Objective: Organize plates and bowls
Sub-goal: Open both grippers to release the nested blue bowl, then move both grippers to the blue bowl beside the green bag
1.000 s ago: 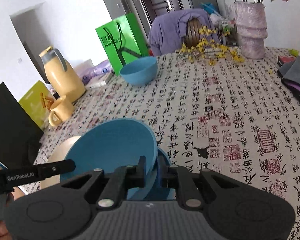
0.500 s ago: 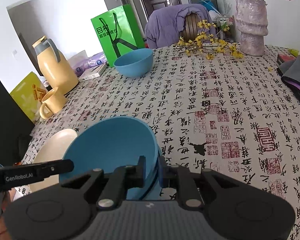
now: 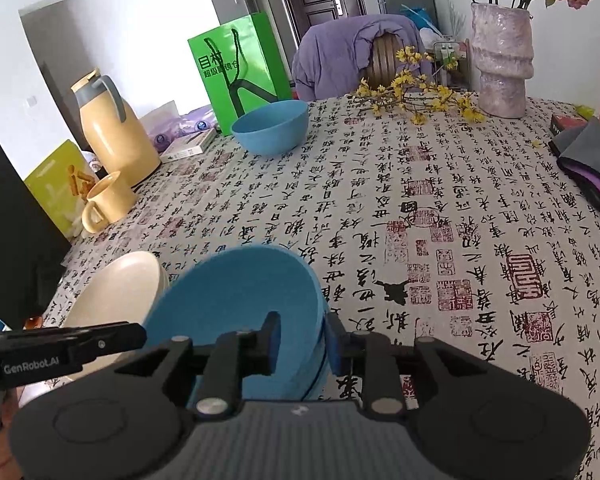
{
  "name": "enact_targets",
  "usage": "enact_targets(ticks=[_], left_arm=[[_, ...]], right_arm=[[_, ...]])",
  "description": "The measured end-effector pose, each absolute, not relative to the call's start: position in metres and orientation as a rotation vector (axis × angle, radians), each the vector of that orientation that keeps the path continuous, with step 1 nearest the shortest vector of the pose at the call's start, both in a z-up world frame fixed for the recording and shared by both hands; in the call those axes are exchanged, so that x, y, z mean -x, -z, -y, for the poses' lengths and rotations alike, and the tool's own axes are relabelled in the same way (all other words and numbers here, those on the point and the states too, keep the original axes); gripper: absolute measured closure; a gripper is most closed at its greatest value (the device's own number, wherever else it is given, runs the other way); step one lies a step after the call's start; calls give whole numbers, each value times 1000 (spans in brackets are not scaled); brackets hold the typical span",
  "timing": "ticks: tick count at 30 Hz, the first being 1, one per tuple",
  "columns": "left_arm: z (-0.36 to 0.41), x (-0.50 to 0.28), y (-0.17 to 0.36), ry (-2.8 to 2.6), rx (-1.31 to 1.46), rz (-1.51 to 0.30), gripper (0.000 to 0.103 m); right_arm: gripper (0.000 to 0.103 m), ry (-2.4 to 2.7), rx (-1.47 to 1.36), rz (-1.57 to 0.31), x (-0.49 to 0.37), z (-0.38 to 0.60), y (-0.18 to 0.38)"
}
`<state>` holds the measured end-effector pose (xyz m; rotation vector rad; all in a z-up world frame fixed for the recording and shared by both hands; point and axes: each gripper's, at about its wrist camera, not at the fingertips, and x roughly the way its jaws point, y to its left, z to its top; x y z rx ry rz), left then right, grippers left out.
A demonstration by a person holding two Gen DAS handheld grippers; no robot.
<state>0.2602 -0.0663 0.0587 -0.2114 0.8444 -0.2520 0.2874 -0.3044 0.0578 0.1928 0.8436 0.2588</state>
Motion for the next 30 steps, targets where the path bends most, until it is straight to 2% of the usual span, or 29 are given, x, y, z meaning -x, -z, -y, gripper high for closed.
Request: enact_targets(ticks=[5, 9, 12, 15, 17, 19, 22, 23, 25, 30], left_arm=[[64, -251, -67, 268, 175, -794, 87], [62, -251, -71, 271, 170, -780, 80], [59, -251, -72, 276, 160, -753, 76], [54, -254, -73, 267, 140, -725, 63], [49, -258, -75, 257, 135, -713, 58], [41, -264, -77, 252, 141, -703, 48], [29, -275, -81, 237, 144, -686, 34], [25, -279, -82, 233, 140, -676, 31], [19, -288, -84, 226, 125, -658, 24], [6, -326, -90, 230, 97, -652, 16]], right_arm=[[78, -266, -183, -834, -283, 306, -61], [78, -266, -165, -812, -281, 304, -69], [71, -273, -141, -794, -283, 301, -74], [70, -268, -128, -784, -289, 299, -77], [64, -271, -128, -777, -294, 298, -80], [59, -277, -127, -766, -300, 297, -82], [57, -284, -127, -753, -312, 295, -86], [56, -286, -128, -748, -317, 294, -87], [45, -287, -128, -744, -328, 293, -88], [44, -308, -120, -739, -367, 290, -98]])
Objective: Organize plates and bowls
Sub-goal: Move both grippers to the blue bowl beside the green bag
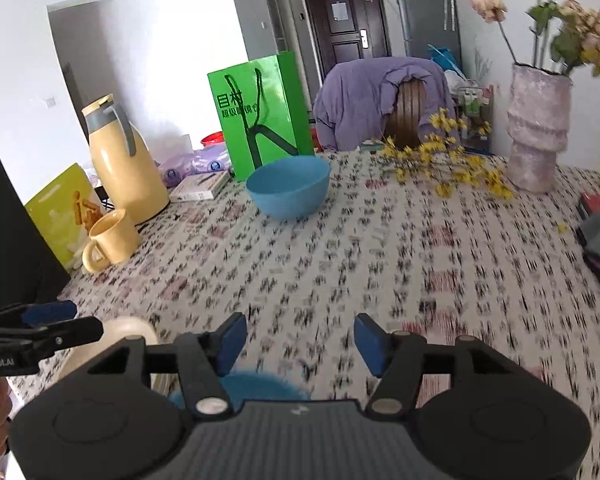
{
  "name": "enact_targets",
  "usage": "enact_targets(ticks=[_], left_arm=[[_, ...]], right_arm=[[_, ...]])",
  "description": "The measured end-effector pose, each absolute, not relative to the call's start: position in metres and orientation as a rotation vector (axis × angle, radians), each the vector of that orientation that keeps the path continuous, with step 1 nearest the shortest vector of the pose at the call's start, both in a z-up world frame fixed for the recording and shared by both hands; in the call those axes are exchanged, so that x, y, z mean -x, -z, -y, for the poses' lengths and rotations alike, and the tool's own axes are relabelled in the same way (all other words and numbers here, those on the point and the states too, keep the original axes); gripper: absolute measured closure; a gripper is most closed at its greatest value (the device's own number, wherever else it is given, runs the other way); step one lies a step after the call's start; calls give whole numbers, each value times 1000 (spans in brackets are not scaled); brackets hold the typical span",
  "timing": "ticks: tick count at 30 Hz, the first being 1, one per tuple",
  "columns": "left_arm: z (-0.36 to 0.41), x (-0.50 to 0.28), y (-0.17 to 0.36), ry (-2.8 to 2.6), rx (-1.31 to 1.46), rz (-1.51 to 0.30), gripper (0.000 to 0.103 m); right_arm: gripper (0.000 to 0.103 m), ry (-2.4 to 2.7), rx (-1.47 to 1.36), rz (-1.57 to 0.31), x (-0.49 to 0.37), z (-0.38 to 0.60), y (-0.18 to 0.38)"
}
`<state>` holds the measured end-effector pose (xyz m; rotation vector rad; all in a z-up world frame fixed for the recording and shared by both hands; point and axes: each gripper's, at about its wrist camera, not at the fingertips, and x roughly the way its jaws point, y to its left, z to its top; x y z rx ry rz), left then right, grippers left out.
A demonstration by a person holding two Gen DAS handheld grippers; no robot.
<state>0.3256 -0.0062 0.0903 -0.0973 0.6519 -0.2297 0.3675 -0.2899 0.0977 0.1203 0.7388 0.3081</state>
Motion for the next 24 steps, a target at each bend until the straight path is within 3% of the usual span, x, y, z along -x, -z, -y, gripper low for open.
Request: enact_targets(ticks=[4, 11, 20, 24], left_arm=[[-3, -376, -99, 240, 67, -659, 6], [-18, -476, -99, 233, 102, -710, 5], [-15, -608, -59, 271, 187, -841, 5], [-10, -651, -44, 192, 189, -856, 10]], right_arm=[[43, -360, -104, -736, -415, 288, -118], [43, -366, -64, -787, -516, 291, -128], [44, -390, -73, -885, -646, 274, -78], [50, -414, -136, -918, -690, 265, -52]])
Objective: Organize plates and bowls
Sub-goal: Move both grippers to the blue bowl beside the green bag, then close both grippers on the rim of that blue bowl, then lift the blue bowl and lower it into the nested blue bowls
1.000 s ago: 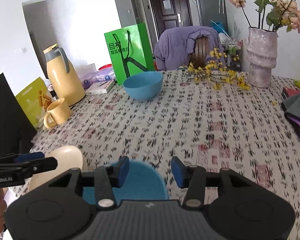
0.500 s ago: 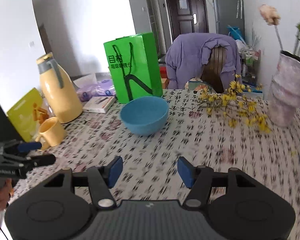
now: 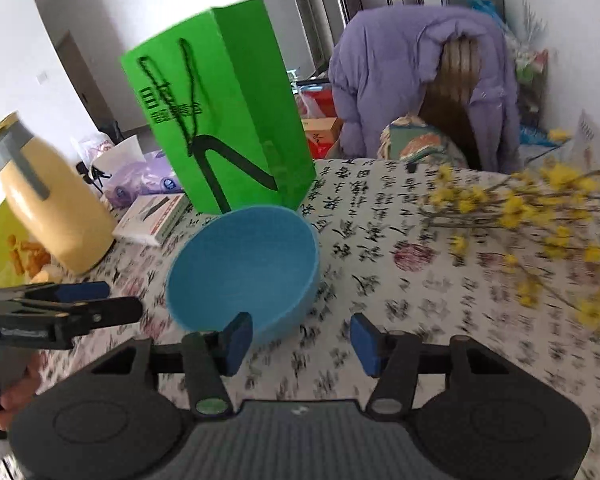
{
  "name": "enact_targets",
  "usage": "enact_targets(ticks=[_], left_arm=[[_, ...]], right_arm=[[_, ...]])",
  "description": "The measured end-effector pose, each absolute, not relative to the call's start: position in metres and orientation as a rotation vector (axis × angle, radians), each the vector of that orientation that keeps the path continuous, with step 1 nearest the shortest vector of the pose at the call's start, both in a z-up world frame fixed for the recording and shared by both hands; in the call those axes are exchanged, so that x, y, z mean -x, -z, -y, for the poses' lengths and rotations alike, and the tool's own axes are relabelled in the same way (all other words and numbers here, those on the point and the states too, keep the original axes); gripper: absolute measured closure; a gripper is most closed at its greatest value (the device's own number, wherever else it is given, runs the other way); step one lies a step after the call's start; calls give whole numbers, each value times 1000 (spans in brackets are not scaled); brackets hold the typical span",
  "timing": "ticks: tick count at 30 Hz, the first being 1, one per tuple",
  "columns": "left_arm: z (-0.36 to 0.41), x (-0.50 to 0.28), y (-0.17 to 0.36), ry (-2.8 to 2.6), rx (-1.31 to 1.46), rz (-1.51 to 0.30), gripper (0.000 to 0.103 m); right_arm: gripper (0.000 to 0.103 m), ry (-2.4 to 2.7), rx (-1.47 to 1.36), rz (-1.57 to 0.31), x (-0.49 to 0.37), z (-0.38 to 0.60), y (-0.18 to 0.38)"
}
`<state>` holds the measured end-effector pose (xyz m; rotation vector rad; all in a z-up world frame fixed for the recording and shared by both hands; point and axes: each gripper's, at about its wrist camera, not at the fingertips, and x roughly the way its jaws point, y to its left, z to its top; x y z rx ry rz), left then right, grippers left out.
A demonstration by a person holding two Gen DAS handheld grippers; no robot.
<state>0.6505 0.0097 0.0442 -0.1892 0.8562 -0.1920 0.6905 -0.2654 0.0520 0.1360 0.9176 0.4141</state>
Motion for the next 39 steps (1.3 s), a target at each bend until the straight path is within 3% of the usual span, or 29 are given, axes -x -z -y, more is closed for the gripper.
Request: enact_targets(ticks=[3, 6, 9, 10, 14, 26, 39], left_arm=[[-9, -676, -35, 140, 190, -870, 30], [-12, -694, -27, 118, 197, -886, 46], [-12, -703, -19, 117, 194, -911, 75], [-11, -704, -16, 127, 192, -918, 79], [-4, -703, -15, 169, 156, -926, 91], [13, -662, -62, 192, 98, -876, 94], [39, -526, -143, 222, 49, -798, 94]], right_arm=[[54, -415, -158, -922, -713, 259, -37], [69, -421, -172, -925, -728, 255, -26], [83, -416, -178, -947, -739, 250, -15], [87, -416, -180, -952, -742, 249, -12], [89, -413, -191, -956, -745, 246, -6], [96, -378, -175, -942, -718, 255, -42], [96, -370, -103, -877, -587, 267, -142]])
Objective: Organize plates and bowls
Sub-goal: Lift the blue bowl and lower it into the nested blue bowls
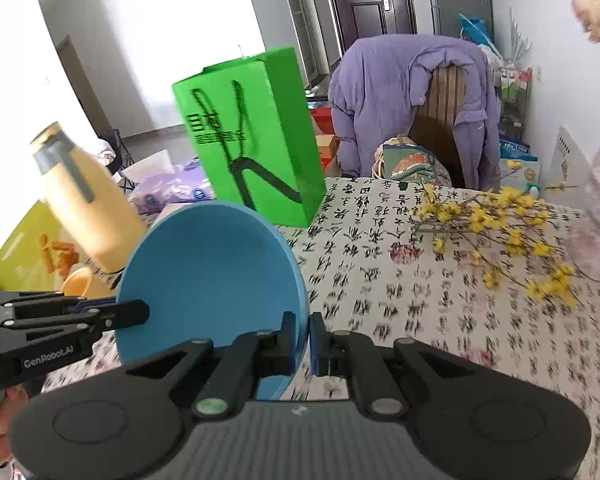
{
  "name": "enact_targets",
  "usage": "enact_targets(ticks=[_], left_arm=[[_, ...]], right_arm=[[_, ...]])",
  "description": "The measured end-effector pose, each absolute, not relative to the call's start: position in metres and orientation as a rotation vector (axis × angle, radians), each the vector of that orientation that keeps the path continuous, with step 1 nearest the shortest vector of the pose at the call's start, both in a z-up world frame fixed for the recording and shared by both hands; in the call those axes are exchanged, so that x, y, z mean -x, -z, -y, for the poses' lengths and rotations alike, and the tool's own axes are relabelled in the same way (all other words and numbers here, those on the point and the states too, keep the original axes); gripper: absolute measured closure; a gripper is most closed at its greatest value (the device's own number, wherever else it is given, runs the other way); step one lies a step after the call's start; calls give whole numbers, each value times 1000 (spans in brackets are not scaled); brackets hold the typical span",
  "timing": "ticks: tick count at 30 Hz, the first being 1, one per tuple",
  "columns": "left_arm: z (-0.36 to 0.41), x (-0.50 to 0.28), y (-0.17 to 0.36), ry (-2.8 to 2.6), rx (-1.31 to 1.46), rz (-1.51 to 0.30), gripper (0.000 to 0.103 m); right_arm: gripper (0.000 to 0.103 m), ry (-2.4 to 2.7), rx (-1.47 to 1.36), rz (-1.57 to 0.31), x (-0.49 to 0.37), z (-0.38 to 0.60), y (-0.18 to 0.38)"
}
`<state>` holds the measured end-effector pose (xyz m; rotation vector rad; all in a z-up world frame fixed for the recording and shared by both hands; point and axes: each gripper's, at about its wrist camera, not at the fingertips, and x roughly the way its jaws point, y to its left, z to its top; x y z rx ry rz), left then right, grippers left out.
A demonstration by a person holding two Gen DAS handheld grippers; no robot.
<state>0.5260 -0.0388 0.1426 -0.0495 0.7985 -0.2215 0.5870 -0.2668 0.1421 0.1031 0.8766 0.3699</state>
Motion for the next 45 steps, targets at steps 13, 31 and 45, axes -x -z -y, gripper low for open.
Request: enact_targets(ticks=[13, 31, 45], left_arm=[[57, -382, -181, 268, 55, -725, 93], [55, -234, -163, 310, 105, -696, 93], [56, -207, -142, 323, 112, -729, 93]], right_arm=[[96, -376, -82, -802, -440, 290, -191], [95, -393, -51, -788, -280, 297, -174], [95, -393, -62, -818, -246, 299, -152]])
